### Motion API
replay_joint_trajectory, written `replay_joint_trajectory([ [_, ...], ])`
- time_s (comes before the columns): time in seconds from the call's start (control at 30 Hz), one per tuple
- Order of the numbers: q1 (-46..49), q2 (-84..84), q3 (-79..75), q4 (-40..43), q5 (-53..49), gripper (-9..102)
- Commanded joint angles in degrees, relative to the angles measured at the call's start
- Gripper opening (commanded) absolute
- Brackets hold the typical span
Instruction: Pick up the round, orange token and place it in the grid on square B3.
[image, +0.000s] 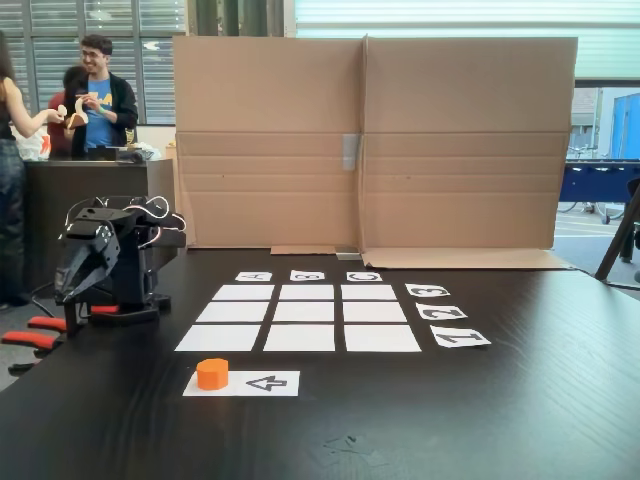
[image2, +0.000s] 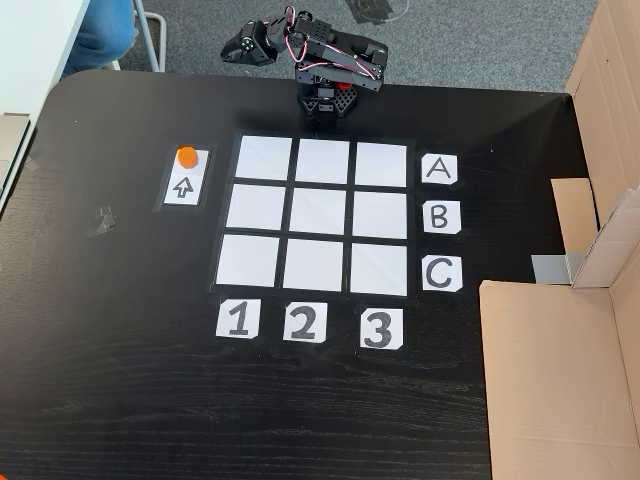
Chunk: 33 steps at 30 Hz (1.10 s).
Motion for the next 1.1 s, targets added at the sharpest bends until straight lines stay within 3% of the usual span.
replay_joint_trajectory([
  [0.0, 0.0, 0.26, -0.79, 0.09, -0.35, -1],
  [1.07, -1.41, -4.13, -3.43, -1.49, -0.62, 1],
])
